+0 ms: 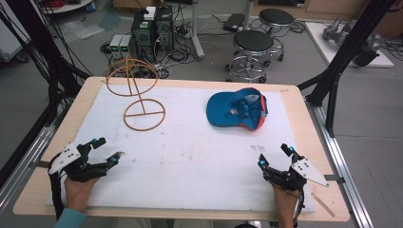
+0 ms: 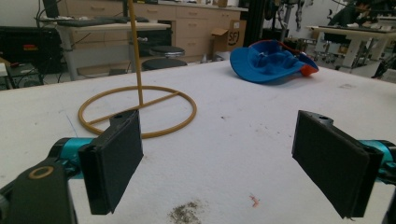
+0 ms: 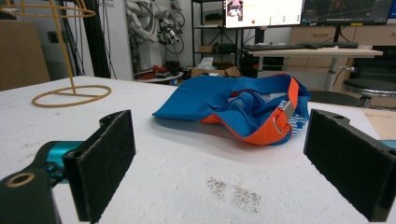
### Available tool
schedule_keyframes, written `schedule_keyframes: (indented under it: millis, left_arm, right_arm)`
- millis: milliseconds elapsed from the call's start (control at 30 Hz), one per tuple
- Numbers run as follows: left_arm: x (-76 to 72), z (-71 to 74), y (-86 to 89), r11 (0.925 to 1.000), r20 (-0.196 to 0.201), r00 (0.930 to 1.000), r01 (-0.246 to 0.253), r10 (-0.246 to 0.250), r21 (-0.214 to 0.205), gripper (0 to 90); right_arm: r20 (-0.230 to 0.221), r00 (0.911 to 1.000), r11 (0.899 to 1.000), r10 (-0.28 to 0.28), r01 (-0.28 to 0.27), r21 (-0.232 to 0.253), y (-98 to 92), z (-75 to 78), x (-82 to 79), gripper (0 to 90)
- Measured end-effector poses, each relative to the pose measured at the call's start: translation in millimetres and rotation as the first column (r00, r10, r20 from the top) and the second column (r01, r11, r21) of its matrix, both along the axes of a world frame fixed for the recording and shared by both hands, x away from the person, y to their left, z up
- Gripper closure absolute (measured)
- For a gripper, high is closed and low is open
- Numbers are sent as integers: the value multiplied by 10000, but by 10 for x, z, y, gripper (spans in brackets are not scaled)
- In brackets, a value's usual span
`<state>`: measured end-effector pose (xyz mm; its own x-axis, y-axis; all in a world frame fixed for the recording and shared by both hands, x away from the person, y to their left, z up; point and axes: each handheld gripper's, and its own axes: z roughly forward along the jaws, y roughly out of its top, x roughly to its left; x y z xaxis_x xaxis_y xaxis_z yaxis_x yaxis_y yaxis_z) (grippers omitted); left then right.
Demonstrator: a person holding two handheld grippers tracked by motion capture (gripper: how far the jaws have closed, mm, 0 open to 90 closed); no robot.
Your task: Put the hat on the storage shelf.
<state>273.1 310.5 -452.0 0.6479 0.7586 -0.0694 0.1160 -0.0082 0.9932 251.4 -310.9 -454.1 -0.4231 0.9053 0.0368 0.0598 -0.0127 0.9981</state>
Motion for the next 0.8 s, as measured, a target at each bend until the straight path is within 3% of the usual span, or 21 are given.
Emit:
schedule_keyframes:
  millis: [400,667,800]
  left_arm:
    - [-2,-2,2,9999,56,10000,-70,71,-97,165]
    - [-3,-2,0,10000,65,10000,-18,19,-85,165]
    - [-5,-2,-2,10000,67,10000,-17,17,-84,165]
  right_arm:
    - [-124,9999,9999,-40,41,102,-5,5,11,79]
    - [-120,9999,9997,10,-13,-233,19,12,18,79]
    - [-350,9994,9996,-27,18,-265,29,22,35,79]
